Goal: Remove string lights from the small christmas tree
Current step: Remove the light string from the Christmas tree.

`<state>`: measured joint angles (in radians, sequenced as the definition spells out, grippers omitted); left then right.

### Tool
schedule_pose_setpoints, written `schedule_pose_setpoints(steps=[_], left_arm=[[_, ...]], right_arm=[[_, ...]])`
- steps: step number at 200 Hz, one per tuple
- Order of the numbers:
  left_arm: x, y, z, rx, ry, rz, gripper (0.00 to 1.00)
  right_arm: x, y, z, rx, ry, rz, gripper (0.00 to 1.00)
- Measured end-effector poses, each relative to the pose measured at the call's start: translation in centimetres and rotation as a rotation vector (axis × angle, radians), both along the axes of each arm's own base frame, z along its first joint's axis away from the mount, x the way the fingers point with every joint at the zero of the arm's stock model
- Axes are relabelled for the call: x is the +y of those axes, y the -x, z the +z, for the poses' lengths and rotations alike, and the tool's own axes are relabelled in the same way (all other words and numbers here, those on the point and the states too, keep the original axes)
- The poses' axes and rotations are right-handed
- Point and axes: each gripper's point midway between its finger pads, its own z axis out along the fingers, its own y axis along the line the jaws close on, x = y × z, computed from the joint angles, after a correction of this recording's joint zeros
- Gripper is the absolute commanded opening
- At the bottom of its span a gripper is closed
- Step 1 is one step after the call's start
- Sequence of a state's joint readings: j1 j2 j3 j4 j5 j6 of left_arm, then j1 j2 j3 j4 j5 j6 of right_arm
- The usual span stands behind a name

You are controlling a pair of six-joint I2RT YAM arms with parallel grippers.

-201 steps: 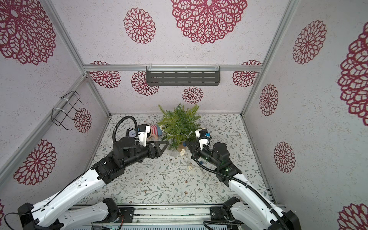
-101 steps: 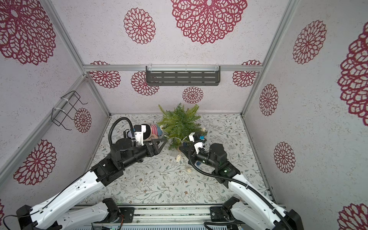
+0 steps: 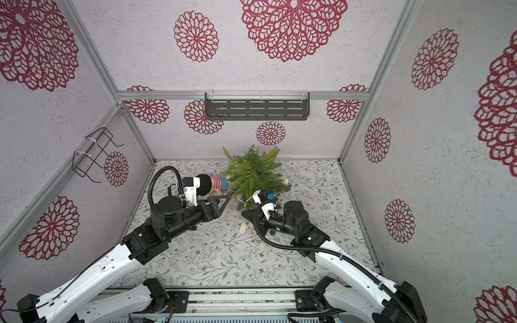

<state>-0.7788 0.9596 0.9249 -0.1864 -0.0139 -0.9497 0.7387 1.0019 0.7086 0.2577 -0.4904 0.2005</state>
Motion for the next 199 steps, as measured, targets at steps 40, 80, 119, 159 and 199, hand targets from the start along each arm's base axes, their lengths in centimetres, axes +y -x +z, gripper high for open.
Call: schedule_pose_setpoints(steps=[40, 80, 119, 159, 199], left_arm=[[0.1, -0.2, -0.9, 0.039, 0.027, 0.023, 0.76], [1.4, -0.9, -4.7, 0.120, 0.057, 0.129, 0.77], [0.8, -1.4, -4.1, 0.120, 0.123, 0.134, 0.80], [0.3, -1.7, -2.9, 0.108, 0.189, 0.125, 0.79], [-0.7, -2.0, -3.9, 0.149, 0.201, 0.108, 0.74]], right_arm=[[1.3, 0.1, -0.5, -0.007, 0.030, 0.024, 0.00], [1.8, 0.6, -1.4, -0.008, 0.061, 0.040, 0.00], [2.2, 0.6, -2.4, -0.003, 0.093, 0.042, 0.00], [2.5, 0.7, -3.0, -0.002, 0.110, 0.043, 0.00], [2.5, 0.6, -3.2, -0.001, 0.117, 0.035, 0.00]])
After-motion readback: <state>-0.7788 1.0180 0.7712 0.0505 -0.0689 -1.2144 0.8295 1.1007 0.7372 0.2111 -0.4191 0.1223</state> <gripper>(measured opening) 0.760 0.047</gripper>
